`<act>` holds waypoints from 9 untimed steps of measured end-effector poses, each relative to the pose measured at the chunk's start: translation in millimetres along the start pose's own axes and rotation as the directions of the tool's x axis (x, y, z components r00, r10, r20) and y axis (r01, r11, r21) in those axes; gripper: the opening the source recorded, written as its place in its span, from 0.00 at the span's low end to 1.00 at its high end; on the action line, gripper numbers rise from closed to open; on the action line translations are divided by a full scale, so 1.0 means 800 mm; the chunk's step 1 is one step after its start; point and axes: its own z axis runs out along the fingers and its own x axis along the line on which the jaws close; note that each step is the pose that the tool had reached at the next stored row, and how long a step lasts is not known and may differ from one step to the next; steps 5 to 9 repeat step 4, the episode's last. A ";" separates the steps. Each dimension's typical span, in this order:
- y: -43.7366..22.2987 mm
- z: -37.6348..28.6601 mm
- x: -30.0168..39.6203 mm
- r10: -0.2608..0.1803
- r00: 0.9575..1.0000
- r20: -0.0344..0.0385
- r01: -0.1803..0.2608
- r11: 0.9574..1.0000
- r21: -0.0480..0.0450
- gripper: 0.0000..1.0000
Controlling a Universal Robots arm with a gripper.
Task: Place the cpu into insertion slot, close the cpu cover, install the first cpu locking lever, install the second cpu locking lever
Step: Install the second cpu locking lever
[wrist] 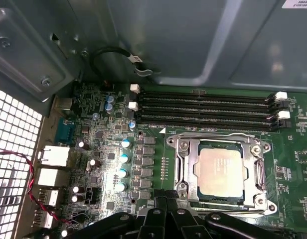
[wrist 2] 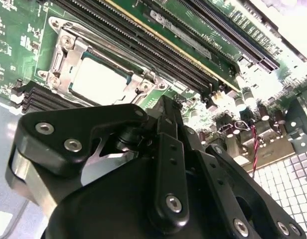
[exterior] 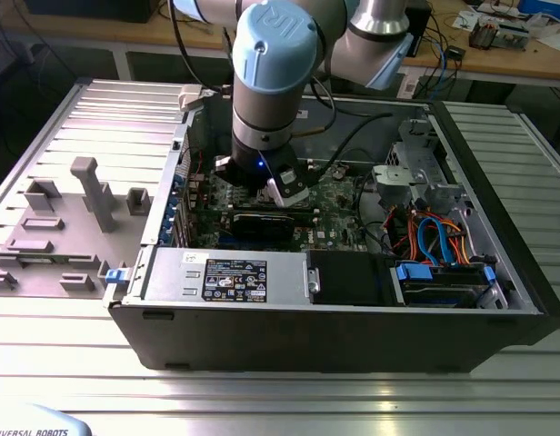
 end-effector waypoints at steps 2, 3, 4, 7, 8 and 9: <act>0.0000 -0.0001 0.0000 0.000 1.000 0.000 0.000 1.000 -0.002 0.11; 0.0000 -0.0002 0.0000 0.000 1.000 0.000 0.000 1.000 -0.002 0.11; 0.0000 -0.0001 0.0000 0.000 1.000 0.000 0.000 1.000 -0.002 0.11; 0.0000 -0.0001 0.0000 0.000 1.000 0.000 0.000 1.000 -0.002 0.11; 0.0000 -0.0001 0.0000 0.000 1.000 0.000 0.000 1.000 -0.002 0.11; 0.0000 -0.0001 0.0000 0.000 1.000 0.000 0.000 1.000 -0.002 0.11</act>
